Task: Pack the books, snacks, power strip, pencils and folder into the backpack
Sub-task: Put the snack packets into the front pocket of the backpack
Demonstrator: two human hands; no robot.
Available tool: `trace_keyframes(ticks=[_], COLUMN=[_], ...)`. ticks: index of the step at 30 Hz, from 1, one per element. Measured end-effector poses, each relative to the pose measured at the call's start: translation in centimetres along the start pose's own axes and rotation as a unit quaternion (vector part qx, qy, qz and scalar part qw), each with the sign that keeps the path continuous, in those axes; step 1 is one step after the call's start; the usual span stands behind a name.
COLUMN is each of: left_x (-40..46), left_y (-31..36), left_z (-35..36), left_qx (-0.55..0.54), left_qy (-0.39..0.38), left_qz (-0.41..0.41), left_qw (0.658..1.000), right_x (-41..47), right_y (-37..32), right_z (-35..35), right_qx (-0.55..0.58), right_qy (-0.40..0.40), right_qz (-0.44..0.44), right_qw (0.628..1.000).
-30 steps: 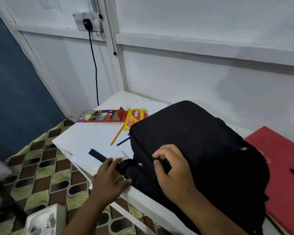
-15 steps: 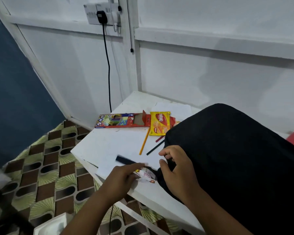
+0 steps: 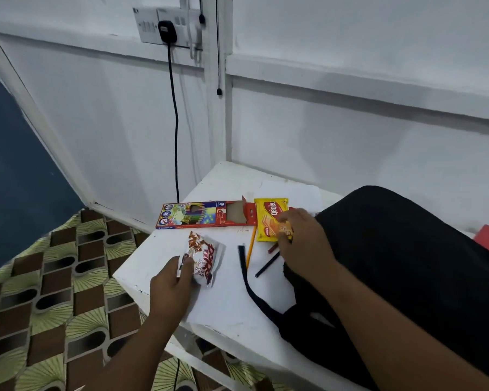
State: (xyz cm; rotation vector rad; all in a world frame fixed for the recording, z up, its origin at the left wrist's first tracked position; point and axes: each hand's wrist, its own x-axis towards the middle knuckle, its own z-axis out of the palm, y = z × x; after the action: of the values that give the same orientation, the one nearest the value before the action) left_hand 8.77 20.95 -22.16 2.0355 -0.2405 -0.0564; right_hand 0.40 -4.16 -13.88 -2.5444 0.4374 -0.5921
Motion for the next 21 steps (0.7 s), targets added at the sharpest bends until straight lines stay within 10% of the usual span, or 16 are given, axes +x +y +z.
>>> trace_keyframes(ticks=[10, 21], left_x=[0.7, 0.8], left_y=[-0.4, -1.1], left_z=[1.4, 2.1], left_qx=[0.098, 0.127], left_qy=[0.050, 0.034], left_qz=[0.041, 0.069], left_qw=[0.993, 0.989], right_x=[8.9, 8.4], right_y=[5.5, 5.4], right_z=[1.6, 4.0], right_qx=[-0.305, -0.331], right_qy=[-0.249, -0.149], right_qz=[0.154, 0.172], right_qw=[0.906, 0.916])
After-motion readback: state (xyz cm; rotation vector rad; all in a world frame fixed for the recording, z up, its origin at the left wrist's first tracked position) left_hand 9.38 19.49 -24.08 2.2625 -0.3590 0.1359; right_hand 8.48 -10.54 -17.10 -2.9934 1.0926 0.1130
